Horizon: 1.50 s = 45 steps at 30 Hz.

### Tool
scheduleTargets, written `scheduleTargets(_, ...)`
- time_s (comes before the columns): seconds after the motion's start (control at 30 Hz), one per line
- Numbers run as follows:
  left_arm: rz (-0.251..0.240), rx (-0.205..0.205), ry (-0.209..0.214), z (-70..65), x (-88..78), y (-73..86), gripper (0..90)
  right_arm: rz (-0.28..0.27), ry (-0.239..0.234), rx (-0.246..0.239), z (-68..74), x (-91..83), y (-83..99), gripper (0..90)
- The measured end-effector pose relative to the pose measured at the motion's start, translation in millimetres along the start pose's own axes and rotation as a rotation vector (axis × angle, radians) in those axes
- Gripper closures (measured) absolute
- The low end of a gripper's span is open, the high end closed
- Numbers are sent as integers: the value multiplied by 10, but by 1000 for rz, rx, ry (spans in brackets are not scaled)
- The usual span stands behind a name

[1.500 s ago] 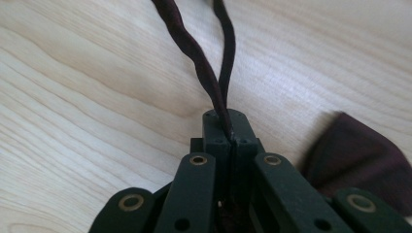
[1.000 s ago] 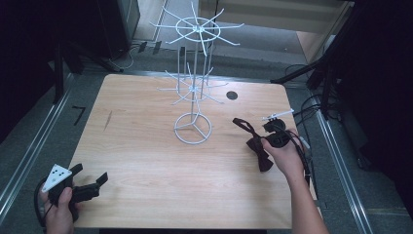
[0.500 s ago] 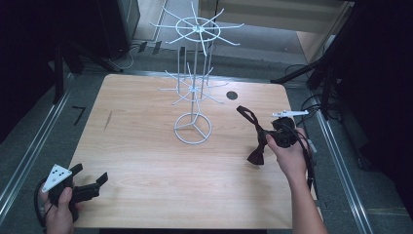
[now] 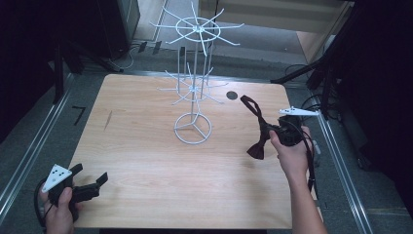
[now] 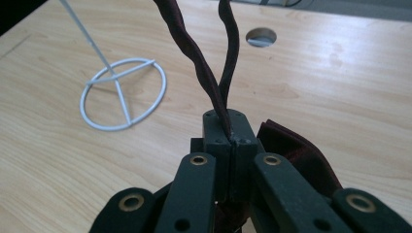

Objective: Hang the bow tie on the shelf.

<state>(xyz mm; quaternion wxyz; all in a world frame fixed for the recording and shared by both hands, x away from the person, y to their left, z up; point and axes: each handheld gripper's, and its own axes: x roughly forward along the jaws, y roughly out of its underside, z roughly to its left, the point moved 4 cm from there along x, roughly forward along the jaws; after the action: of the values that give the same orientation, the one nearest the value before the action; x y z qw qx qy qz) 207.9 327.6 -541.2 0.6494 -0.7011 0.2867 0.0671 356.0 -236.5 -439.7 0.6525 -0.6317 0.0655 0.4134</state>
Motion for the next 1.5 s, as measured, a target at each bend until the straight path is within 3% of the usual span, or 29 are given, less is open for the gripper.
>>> scheduleTargets(0.77,0,-1,-1,0,0,0,0,-182,-21,-20,261,-168,-184,900)
scheduleTargets(1.0,1,2,0,0,-1,0,0,-269,-32,-22,358,-235,-223,900)
scheduleTargets(1.17,1,0,0,0,-1,0,0,-300,-38,-37,448,-257,-207,900)
scheduleTargets(1.33,2,2,0,-1,-1,1,0,-335,-48,-21,531,-256,-153,900)
scheduleTargets(1.5,1,3,-2,0,0,0,0,-336,-63,-9,616,-159,-59,900)
